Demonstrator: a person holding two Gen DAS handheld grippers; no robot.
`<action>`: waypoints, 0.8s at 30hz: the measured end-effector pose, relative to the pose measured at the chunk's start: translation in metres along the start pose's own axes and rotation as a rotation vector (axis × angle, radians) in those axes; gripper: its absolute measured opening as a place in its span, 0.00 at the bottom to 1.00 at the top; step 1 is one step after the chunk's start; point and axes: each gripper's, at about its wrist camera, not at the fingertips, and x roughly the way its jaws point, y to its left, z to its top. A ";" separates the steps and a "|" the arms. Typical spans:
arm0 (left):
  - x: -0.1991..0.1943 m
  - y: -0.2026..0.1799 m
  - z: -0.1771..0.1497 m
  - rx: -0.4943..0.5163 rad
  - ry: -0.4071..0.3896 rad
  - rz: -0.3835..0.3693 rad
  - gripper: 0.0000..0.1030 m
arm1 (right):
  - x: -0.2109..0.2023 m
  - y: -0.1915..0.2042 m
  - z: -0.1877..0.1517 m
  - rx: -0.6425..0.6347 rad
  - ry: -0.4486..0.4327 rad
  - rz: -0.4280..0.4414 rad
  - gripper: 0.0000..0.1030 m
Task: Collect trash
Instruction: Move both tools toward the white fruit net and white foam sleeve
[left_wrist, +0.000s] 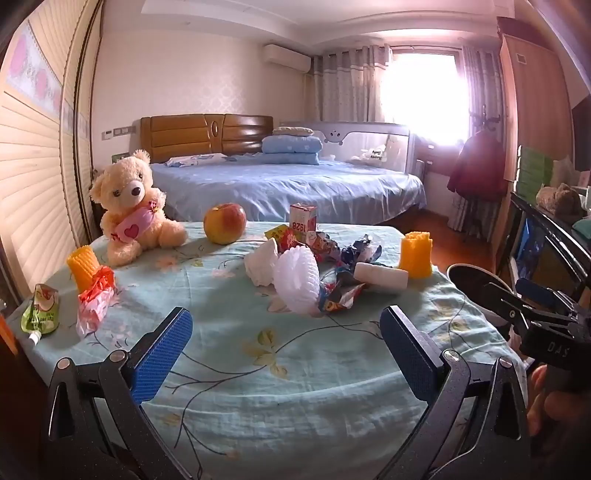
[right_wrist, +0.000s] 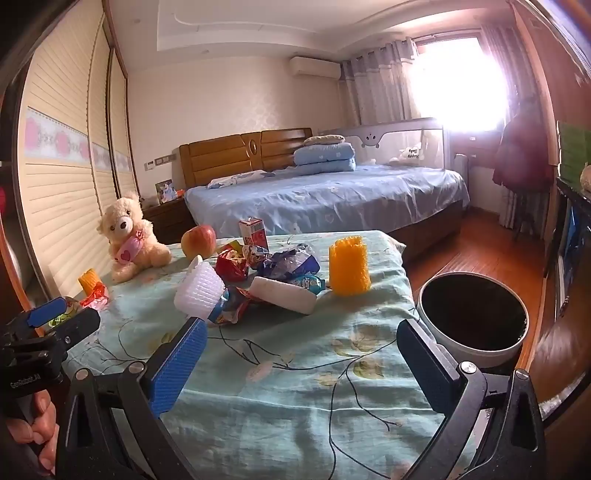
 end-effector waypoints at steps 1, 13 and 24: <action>0.000 0.000 0.000 0.000 0.000 0.002 1.00 | 0.000 0.000 0.000 -0.001 0.000 0.001 1.00; 0.000 0.002 0.000 0.000 0.001 0.001 1.00 | 0.002 0.004 -0.001 -0.001 0.001 -0.001 1.00; 0.002 0.005 -0.002 -0.007 0.008 -0.001 1.00 | 0.000 0.005 -0.002 0.001 -0.001 0.003 1.00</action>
